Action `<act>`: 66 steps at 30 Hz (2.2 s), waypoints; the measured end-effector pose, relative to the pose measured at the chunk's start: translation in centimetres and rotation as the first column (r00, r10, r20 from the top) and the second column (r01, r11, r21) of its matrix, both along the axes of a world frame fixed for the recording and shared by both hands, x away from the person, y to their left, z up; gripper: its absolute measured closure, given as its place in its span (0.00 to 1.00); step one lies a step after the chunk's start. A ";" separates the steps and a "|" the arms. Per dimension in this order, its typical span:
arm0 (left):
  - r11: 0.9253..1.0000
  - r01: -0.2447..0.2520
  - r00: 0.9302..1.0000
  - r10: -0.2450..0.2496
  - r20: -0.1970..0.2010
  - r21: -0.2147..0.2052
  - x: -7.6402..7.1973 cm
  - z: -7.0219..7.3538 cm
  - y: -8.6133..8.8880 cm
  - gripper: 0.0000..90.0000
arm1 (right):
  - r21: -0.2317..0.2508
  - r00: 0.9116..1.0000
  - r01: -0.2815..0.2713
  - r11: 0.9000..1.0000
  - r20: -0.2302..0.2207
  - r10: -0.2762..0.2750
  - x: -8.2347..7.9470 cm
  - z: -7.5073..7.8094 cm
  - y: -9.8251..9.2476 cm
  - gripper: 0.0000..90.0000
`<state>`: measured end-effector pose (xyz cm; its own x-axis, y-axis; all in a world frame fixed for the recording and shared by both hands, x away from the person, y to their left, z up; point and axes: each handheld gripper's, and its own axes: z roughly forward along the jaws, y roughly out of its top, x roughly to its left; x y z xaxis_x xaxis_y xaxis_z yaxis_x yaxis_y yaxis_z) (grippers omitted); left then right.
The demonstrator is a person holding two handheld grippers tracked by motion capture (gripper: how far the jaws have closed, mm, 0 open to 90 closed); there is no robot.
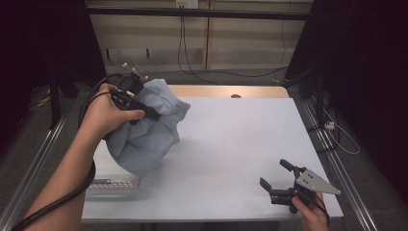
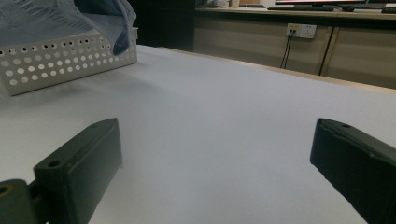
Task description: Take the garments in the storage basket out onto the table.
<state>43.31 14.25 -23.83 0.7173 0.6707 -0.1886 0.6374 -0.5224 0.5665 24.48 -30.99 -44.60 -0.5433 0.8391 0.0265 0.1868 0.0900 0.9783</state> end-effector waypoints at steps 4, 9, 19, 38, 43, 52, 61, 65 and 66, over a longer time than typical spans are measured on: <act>1.000 0.006 1.000 -0.006 0.008 -0.019 -0.1 -0.2 -0.5 0.66 | 0.001 1.000 0.002 1.000 -0.001 -0.002 0.0 0.0 0.0 0.02; 0.999 0.025 1.000 -0.024 0.008 -0.036 -0.5 -0.7 -1.3 0.65 | 0.000 1.000 0.000 1.000 -0.001 0.000 0.0 0.0 0.0 0.02; 0.997 0.061 0.998 -0.061 0.001 -0.049 -0.8 -2.4 -3.0 0.65 | -0.001 1.000 0.000 1.000 -0.002 0.000 0.0 0.0 0.0 0.02; 0.989 0.121 0.992 -0.122 -0.010 -0.080 -1.4 -4.8 -6.3 0.63 | -0.002 1.000 0.001 1.000 0.002 -0.001 0.0 0.0 -0.1 0.02; 0.987 0.131 0.991 -0.133 -0.013 -0.091 -1.6 -5.7 -6.7 0.63 | -0.002 1.000 -0.001 1.000 0.001 0.001 0.0 0.0 0.0 0.02; 0.985 0.139 0.990 -0.139 0.009 -0.102 -1.8 -7.2 -7.7 0.63 | -0.002 1.000 -0.001 1.000 0.003 0.001 0.0 0.0 0.0 0.02; 0.982 0.145 0.989 -0.143 0.024 -0.121 -2.0 -8.3 -8.9 0.62 | -0.003 1.000 -0.003 1.000 0.003 0.003 0.0 0.0 0.0 0.02; 0.980 0.153 0.988 -0.148 0.047 -0.130 -2.0 -8.3 -9.3 0.62 | -0.003 1.000 -0.003 1.000 0.004 0.003 0.0 0.0 0.0 0.02; 0.979 0.148 0.989 -0.142 0.049 -0.141 -2.0 -8.3 -9.4 0.62 | -0.003 1.000 -0.003 1.000 0.004 0.003 0.0 0.0 0.0 0.02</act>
